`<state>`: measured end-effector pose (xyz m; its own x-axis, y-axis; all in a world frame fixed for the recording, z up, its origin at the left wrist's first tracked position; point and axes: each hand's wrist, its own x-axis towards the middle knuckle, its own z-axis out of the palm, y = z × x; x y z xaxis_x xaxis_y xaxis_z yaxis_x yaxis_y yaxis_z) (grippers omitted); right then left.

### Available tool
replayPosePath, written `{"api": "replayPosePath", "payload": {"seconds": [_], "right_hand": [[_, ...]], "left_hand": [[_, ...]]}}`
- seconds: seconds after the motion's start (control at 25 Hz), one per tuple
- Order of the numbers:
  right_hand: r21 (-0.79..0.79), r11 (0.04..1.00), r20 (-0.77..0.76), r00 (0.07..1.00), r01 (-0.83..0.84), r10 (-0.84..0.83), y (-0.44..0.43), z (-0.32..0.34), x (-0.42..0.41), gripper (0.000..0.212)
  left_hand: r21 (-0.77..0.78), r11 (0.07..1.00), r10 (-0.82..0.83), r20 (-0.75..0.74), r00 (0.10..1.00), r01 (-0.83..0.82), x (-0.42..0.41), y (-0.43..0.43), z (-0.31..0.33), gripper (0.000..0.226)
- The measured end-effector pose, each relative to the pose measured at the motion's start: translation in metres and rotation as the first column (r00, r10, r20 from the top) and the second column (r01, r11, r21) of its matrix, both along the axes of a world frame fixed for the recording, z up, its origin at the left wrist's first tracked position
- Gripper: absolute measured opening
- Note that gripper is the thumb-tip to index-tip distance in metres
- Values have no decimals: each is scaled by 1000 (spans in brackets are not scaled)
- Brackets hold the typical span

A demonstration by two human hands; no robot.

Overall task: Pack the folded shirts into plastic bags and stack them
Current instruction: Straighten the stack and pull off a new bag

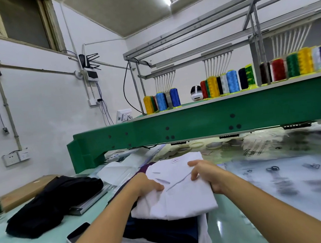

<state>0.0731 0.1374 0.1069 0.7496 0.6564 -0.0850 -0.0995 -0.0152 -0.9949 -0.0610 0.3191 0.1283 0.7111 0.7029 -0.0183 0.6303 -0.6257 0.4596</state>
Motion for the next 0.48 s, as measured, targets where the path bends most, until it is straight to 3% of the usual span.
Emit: {"api": "replayPosePath", "payload": {"seconds": [0.16, 0.24, 0.36, 0.48], "right_hand": [[-167, 986, 190, 981, 12, 21, 3, 6, -4, 51], [-114, 993, 193, 980, -17, 39, 6, 10, -9, 34], [6, 1000, 170, 985, 10, -11, 0, 24, -14, 50], [127, 991, 114, 992, 40, -54, -23, 36, -3, 50]], "left_hand": [[-72, 987, -132, 160, 978, 145, 3, -23, 22, 25], [40, 961, -275, 227, 934, 273, 12, -47, 34, 22], [193, 886, -457, 206, 865, 422, 31, -89, 47, 25], [55, 835, -528, 354, 772, 547, 46, -122, 49, 15]]}}
